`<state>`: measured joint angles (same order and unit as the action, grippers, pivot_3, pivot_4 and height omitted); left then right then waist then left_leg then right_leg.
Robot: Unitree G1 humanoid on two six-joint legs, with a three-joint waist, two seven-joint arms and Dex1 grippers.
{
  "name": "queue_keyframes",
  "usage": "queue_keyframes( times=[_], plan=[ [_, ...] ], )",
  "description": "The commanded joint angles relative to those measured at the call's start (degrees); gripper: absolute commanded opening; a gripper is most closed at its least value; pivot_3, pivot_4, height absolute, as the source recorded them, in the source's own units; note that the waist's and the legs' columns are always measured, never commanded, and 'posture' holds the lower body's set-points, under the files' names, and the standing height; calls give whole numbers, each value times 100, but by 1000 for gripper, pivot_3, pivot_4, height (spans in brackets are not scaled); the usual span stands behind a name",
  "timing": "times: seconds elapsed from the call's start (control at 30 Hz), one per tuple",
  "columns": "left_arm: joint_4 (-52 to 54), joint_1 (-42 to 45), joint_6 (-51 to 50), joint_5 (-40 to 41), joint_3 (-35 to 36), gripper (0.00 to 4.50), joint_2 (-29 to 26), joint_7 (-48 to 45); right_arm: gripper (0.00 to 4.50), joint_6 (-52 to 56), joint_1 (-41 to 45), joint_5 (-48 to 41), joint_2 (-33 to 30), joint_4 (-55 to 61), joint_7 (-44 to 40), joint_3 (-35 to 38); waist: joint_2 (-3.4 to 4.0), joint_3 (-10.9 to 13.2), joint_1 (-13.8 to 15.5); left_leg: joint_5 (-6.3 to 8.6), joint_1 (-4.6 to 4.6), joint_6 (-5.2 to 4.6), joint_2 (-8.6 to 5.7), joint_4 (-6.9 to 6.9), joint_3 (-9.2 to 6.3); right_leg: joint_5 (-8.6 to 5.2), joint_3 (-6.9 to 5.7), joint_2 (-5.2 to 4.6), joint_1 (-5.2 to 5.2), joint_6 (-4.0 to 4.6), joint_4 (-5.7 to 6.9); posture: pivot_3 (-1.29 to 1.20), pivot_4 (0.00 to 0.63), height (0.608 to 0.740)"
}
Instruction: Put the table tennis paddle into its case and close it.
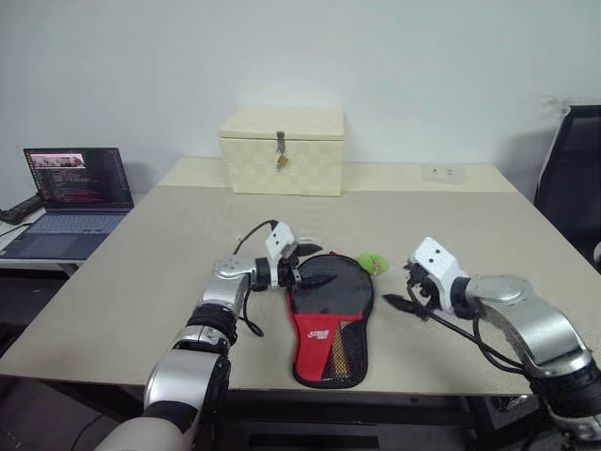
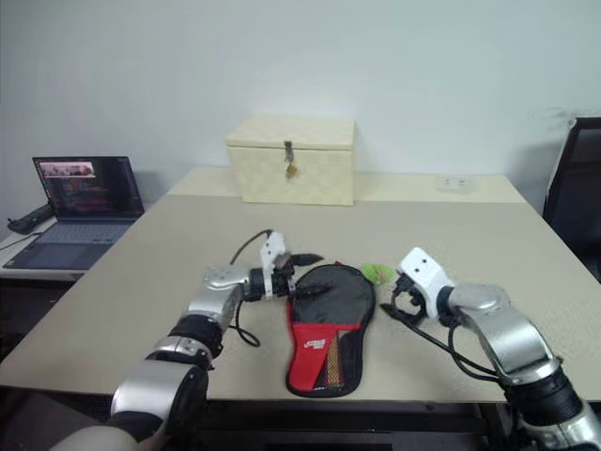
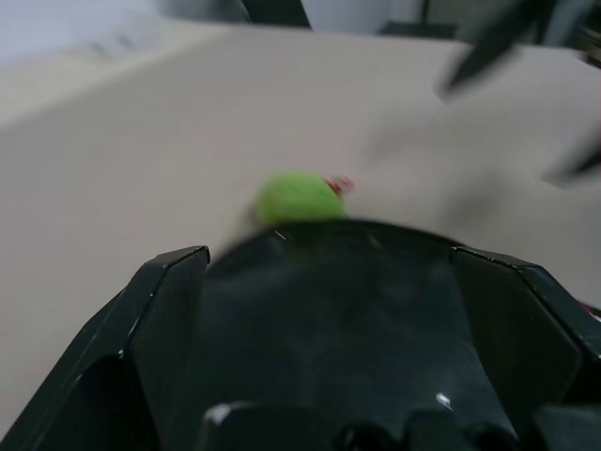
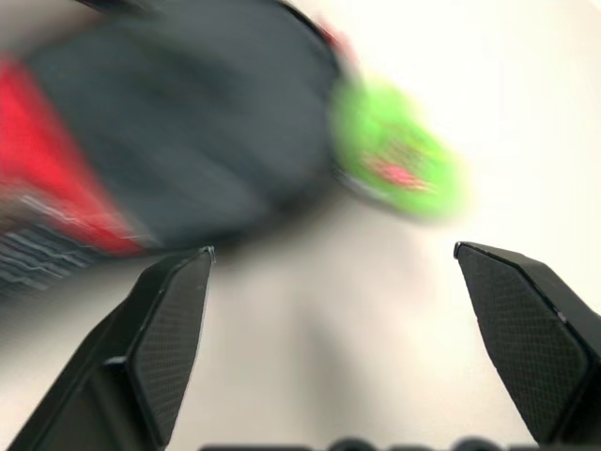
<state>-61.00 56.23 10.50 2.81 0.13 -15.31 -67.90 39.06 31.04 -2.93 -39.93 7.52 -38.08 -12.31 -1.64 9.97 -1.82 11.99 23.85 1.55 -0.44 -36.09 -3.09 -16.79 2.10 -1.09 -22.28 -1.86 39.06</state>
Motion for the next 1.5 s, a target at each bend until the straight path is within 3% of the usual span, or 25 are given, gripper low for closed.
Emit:
queue_keyframes(
  times=[0.03, 0.47, 0.67, 0.8, 1.13, 1.3, 1.5],
  plan=[
    [-160, 141, 115, -154, -185, 4475, 148, 128, 4500, -1309, 325, 656, 117, -944, 390, -199, 0, 0, -18, 0, -1, 0, 1, 1, 4, 0, 4, 1, -2, 0, 2, 0, 150, 740],
    [-435, 106, 160, -258, -271, 4475, 258, 297, 4500, -3367, 1522, 1610, 1725, -4055, 1420, -568, 0, 2, -78, -1, -1, 1, 2, 0, 0, 2, 15, -4, -4, 2, 4, 0, 150, 740],
    [-362, 41, 169, -261, -309, 4475, 238, 301, 4500, -4031, 2124, 1980, 2143, -5491, 1849, -636, 1, 1, -108, -1, -7, 2, 4, 0, -1, 2, 19, -4, -3, 4, 8, 0, 150, 740],
    [-336, -9, 185, -283, -340, 4500, 219, 343, 3614, -4247, 2322, 2038, 2236, -5972, 1841, -562, 1, 1, -129, -2, -14, 2, 4, -2, -1, 3, 22, -3, -3, 5, 26, 0, 150, 740],
    [-557, -68, 175, -428, -410, 4500, 319, 598, 57, -4245, 2216, 2044, 2042, -5781, 1683, -458, 2, 1, -129, -2, -15, 2, 3, -4, -4, 2, 23, -5, -4, 4, 33, 0, 150, 740],
    [-694, -64, 154, -505, -451, 4500, 421, 746, 20, -4069, 1948, 2060, 1695, -5215, 1506, -431, 4, 0, -103, -2, -15, 2, 1, -6, -5, 2, 22, -6, -3, 4, 35, 0, 150, 740],
    [-863, -55, 143, -572, -494, 4500, 548, 901, 20, -3528, 1080, 2016, 834, -3578, 871, -266, 9, -3, 4, -2, -15, 2, -2, -10, -2, 2, 19, -6, 2, 3, 34, 0, 150, 740]
  ],
)
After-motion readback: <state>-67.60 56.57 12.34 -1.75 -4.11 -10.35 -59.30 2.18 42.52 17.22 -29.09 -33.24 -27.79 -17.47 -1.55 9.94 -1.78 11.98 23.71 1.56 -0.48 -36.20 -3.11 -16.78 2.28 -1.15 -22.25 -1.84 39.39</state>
